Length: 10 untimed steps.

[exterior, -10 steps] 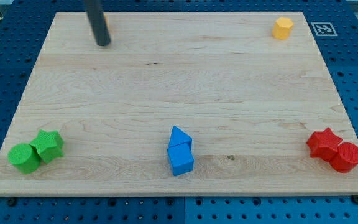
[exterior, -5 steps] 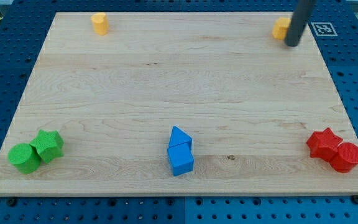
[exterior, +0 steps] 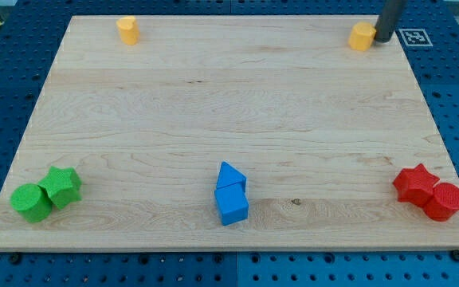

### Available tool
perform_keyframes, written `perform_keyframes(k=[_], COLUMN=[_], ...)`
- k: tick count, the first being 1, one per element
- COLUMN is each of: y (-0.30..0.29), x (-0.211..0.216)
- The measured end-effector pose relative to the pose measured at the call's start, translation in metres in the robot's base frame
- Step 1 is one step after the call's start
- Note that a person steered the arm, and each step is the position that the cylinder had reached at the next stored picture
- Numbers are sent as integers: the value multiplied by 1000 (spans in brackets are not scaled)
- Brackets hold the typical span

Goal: Push the yellow hexagon closer to the yellow heart

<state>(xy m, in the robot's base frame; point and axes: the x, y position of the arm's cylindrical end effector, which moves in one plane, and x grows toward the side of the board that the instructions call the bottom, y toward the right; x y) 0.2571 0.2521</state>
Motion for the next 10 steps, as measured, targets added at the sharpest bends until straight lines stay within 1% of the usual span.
perform_keyframes(k=[3,5,7,8,10], y=[-79,-161,-231,-241,-173], x=[0,0,4,15,62])
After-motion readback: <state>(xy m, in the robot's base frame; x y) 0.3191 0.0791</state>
